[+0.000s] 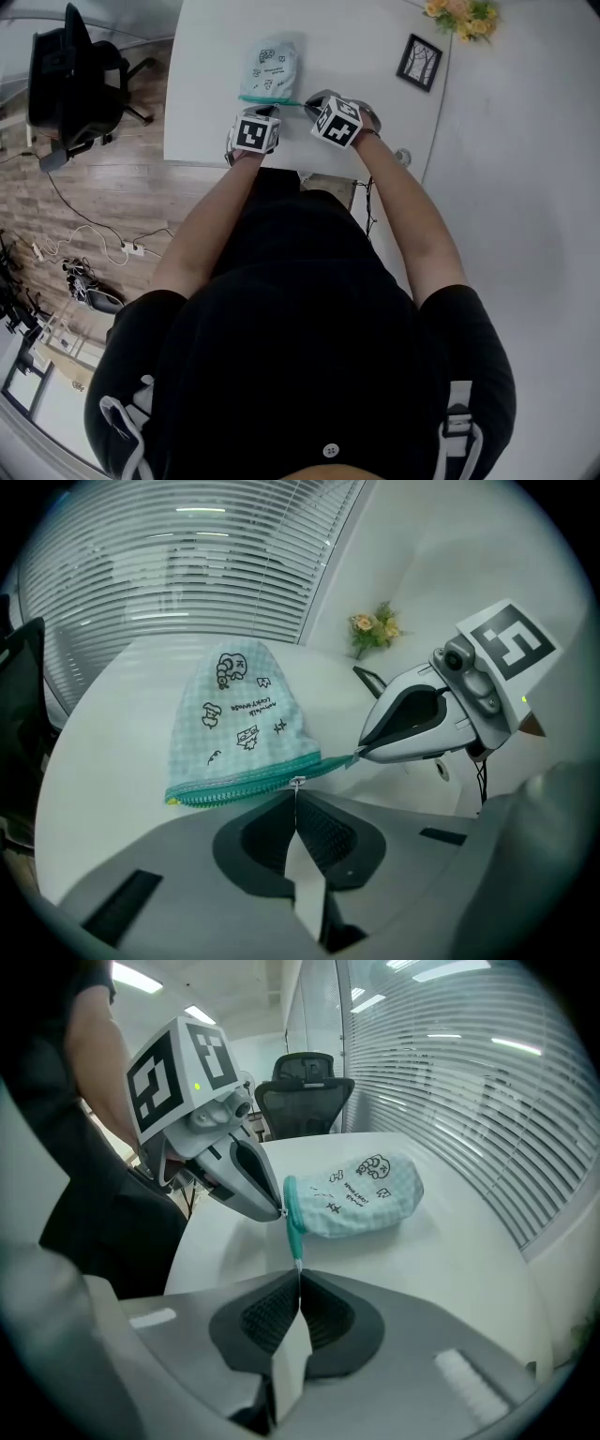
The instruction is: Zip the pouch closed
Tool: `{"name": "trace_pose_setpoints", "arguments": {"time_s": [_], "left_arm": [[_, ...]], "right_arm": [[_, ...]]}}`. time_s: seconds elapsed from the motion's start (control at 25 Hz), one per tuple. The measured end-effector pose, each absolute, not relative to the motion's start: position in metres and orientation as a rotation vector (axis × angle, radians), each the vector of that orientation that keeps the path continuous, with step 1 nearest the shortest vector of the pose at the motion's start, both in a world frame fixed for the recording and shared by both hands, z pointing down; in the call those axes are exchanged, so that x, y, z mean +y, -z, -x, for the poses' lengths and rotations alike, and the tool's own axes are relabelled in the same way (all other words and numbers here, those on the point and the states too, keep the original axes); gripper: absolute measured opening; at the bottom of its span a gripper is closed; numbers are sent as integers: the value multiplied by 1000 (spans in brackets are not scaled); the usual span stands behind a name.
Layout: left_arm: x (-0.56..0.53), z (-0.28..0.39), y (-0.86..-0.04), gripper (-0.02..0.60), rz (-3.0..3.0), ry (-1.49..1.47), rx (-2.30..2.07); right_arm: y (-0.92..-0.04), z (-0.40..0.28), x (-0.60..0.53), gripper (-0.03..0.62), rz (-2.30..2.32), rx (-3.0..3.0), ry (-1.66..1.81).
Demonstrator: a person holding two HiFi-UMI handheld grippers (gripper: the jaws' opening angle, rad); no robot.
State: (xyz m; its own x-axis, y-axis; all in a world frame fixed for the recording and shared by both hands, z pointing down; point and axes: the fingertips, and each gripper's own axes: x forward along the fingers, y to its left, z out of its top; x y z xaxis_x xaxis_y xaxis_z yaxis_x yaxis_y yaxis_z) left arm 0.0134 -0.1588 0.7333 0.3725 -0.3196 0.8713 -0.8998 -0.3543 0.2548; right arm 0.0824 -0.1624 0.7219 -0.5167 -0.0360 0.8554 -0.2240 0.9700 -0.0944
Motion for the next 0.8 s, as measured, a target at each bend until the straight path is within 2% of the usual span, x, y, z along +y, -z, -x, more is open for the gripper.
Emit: {"name": "trace_pose_setpoints", "arguments": {"time_s": [0.8], "left_arm": [[-165, 7, -737, 11, -1842, -989, -1100]], "right_arm": [[-728, -98, -172, 14, -215, -2058, -225]]}}
